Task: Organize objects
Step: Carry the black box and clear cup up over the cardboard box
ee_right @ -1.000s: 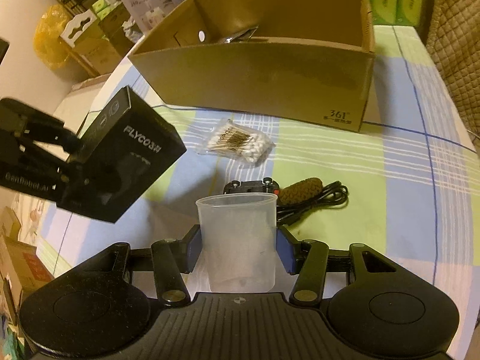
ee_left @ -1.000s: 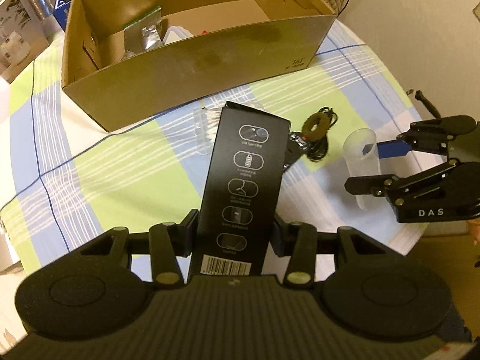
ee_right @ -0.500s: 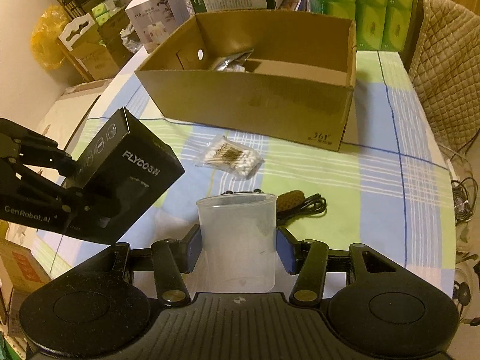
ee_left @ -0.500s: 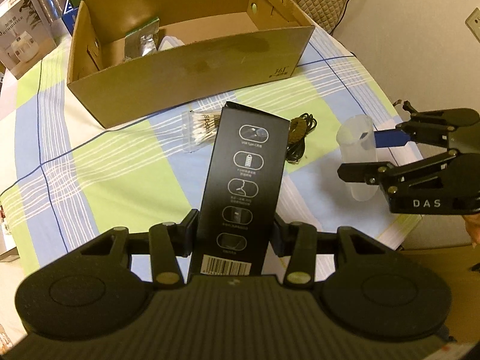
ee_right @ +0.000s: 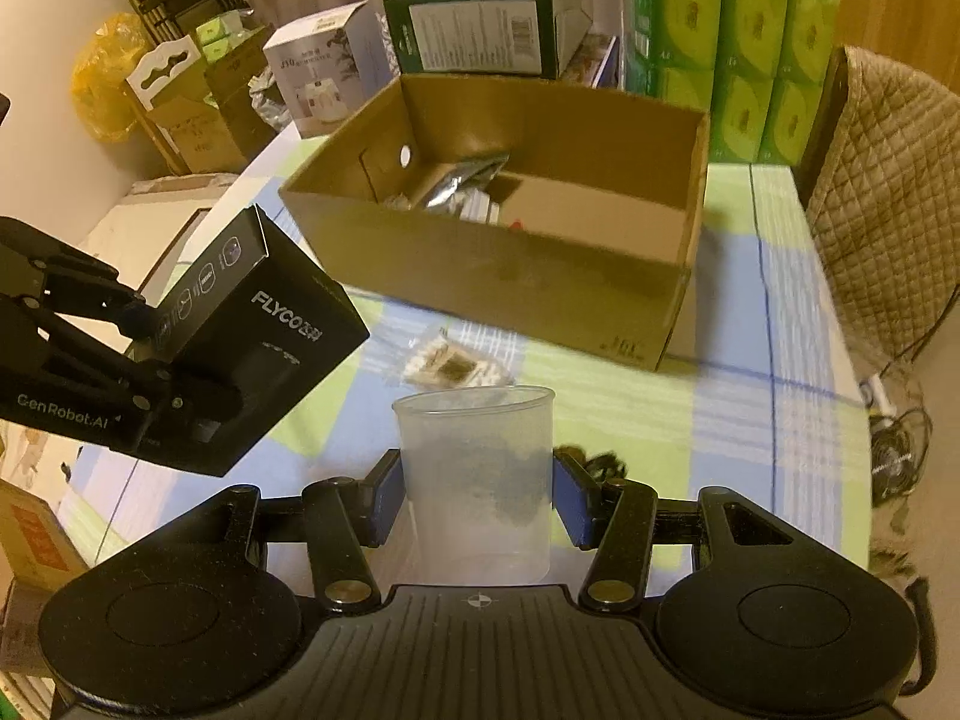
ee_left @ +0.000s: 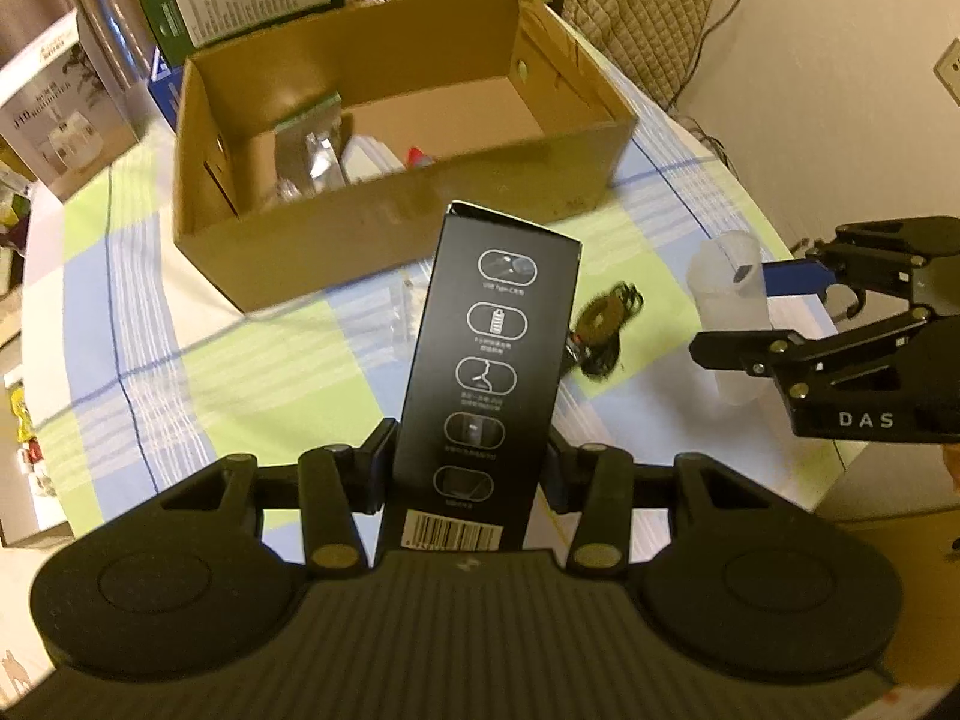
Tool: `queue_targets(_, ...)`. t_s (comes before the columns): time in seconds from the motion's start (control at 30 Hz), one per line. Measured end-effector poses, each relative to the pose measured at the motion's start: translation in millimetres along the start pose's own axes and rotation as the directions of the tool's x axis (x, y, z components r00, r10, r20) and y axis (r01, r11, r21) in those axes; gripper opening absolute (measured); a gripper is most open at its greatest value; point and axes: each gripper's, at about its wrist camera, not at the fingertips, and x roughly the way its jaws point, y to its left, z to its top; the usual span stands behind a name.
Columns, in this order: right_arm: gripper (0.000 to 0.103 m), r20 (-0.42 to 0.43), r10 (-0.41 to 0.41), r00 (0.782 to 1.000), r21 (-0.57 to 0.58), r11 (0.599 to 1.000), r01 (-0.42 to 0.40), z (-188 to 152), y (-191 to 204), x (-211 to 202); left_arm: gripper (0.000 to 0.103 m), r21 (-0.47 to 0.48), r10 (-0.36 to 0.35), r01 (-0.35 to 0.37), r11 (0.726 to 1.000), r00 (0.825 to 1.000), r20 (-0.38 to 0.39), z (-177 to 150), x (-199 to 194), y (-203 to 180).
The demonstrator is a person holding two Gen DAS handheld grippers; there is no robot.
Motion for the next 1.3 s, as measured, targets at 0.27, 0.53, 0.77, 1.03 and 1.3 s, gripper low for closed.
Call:
queue_targets(0.27, 0.049, 0.033, -0.007, 0.999, -0.012, 1.000, 0.008, 34.8, -8.4, -3.7, 0.042, -0.008, 0.023, -0.022, 1.000, 0.999, 0.042, 37.6, -10.2, 17.1)
queue_targets(0.53, 0.049, 0.046, -0.012, 0.999, -0.013, 1.000, 0.013, 71.5, -20.5, 4.1, 0.042, -0.019, 0.039, -0.038, 0.999, 0.997, 0.069, 73.1, -14.5, 39.9)
queue_targets(0.77, 0.049, 0.059, -0.027, 0.998, -0.027, 0.999, 0.028, 98.6, -27.4, 11.5, 0.042, -0.014, 0.057, -0.056, 0.998, 0.996, 0.070, 91.9, -8.8, 55.2)
queue_targets(1.03, 0.049, 0.064, -0.038, 0.997, 0.008, 0.999, 0.038, 127.3, -43.5, 22.7, 0.042, -0.023, 0.061, -0.060, 0.998, 0.995, 0.084, 111.2, -2.2, 71.5)
queue_targets(1.3, 0.049, 0.071, -0.054, 0.996, 0.057, 0.997, 0.050, 152.9, -55.8, 39.4, 0.042, -0.059, 0.058, -0.052, 0.997, 0.991, 0.119, 141.0, 1.1, 86.1)
